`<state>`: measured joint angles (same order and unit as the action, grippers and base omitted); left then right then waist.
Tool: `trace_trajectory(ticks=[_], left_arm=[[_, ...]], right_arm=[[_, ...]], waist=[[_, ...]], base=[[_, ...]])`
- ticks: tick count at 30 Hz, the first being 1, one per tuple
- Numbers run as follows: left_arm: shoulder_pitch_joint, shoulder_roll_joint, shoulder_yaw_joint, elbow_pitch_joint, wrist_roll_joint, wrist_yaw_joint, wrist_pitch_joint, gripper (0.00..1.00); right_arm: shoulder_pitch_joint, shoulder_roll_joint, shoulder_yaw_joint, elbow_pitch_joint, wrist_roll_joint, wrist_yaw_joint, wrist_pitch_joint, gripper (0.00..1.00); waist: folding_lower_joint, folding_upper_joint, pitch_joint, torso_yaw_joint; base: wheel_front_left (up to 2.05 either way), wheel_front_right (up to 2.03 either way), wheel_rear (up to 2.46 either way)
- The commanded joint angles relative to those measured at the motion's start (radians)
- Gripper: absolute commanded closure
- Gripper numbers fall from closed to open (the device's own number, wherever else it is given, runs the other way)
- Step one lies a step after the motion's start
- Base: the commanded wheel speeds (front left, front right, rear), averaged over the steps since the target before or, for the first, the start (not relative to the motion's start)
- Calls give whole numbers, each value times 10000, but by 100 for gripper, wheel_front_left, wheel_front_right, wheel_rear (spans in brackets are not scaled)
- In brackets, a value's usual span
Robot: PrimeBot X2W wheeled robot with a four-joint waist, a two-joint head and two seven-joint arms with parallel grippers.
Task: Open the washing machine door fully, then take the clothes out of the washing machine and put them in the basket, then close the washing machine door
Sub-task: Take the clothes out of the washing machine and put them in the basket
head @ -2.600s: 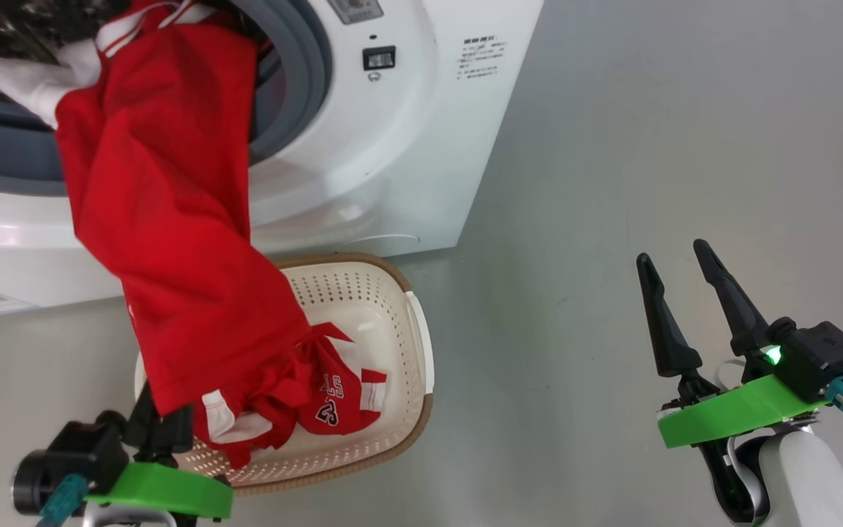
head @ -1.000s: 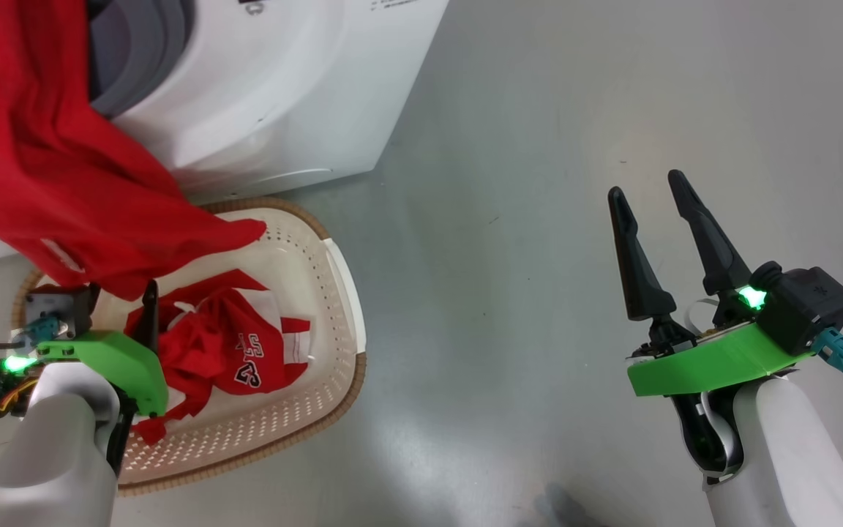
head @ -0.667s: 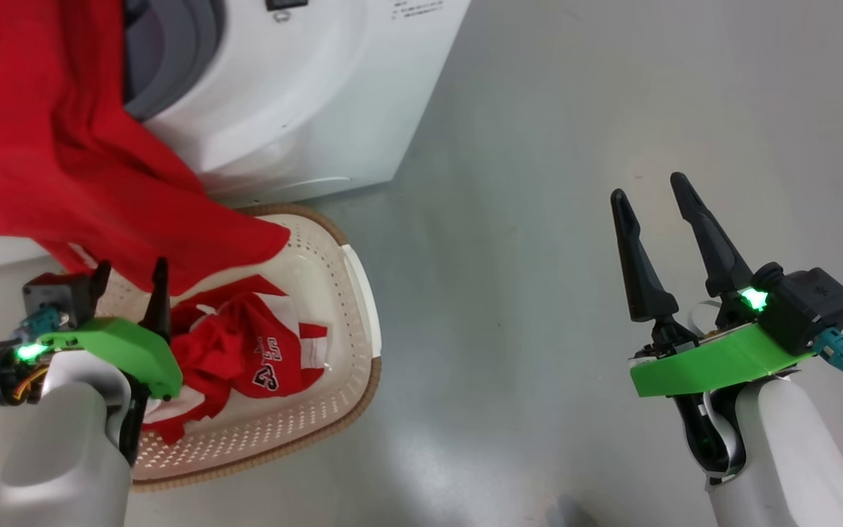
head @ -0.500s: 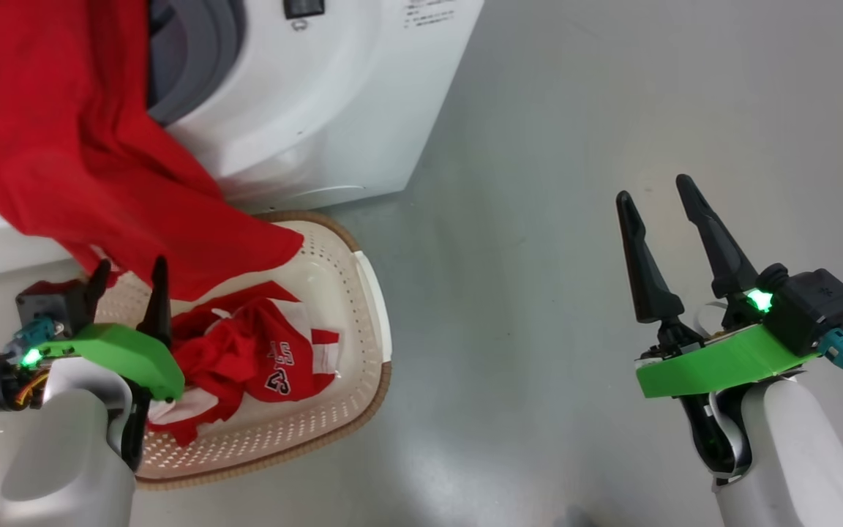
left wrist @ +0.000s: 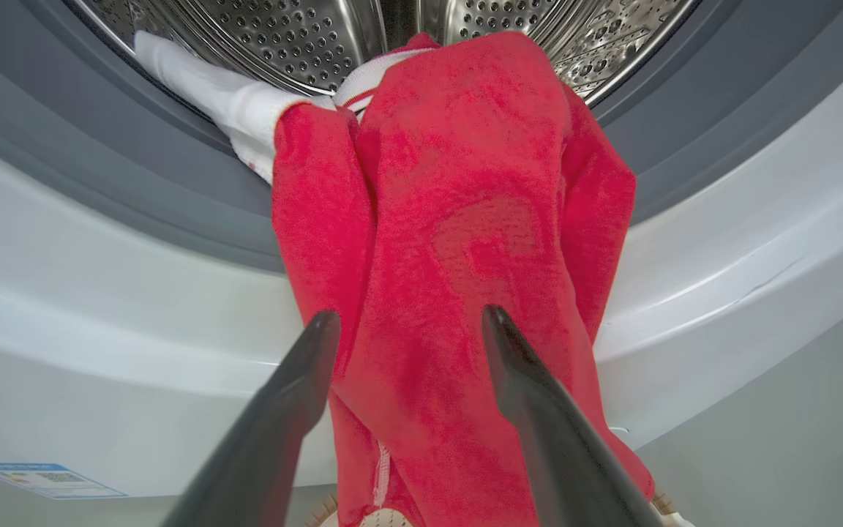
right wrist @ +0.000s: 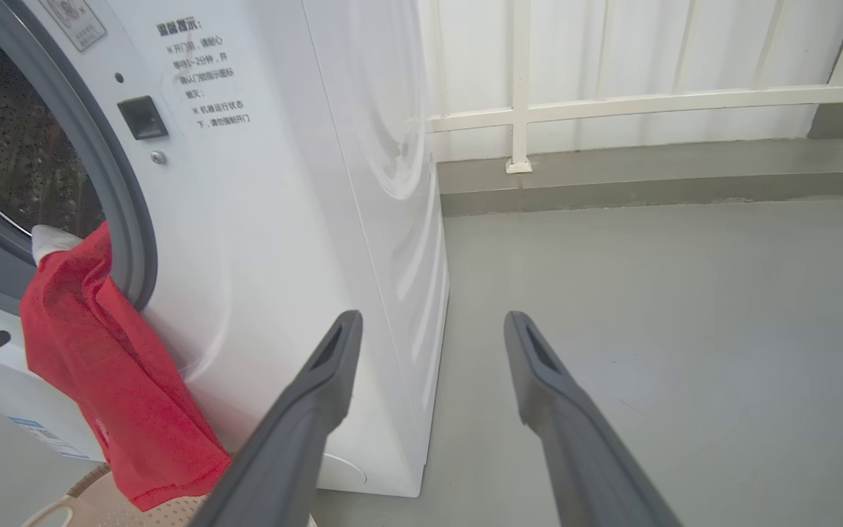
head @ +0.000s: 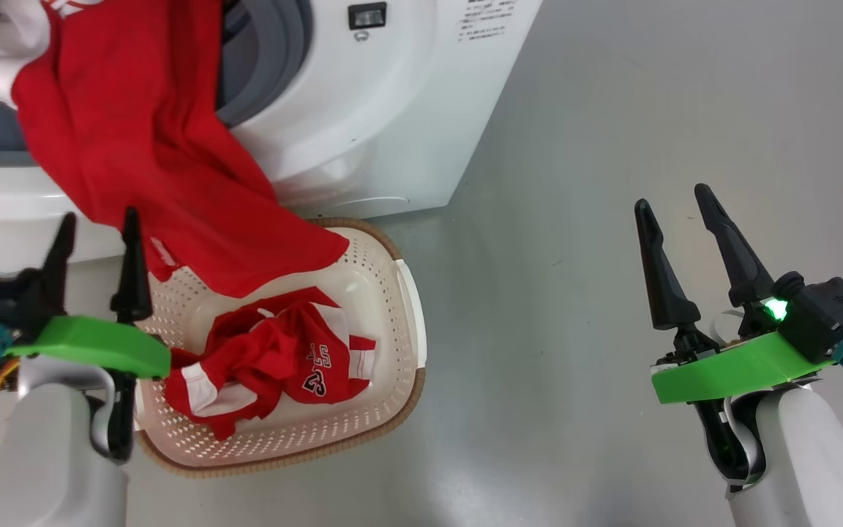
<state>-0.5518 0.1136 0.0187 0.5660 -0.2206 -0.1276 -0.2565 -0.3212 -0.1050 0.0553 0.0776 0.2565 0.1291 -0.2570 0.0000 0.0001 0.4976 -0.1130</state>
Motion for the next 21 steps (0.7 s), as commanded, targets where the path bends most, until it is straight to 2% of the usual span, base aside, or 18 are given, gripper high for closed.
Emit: trace_trajectory(ticks=[1,12,21], left_arm=[[310,209,358,-430,131,-31,-53,0],[2021,-245,1269,-3537,570,-31,-53,0],[3260,-516,1475,-5219,731,-30,-53,0]], right_arm=[[295,-80,194,-227,4,16,-48,0],[465,-166,124,-205,21,16,-48,0],[557,-227,167,-155,23,16,-48,0]], waist=[[0,-1,-59,55],[0,-1,-338,197],[0,-1,-531,231]], base=[[0,0,0],[0,0,0],[0,0,0]])
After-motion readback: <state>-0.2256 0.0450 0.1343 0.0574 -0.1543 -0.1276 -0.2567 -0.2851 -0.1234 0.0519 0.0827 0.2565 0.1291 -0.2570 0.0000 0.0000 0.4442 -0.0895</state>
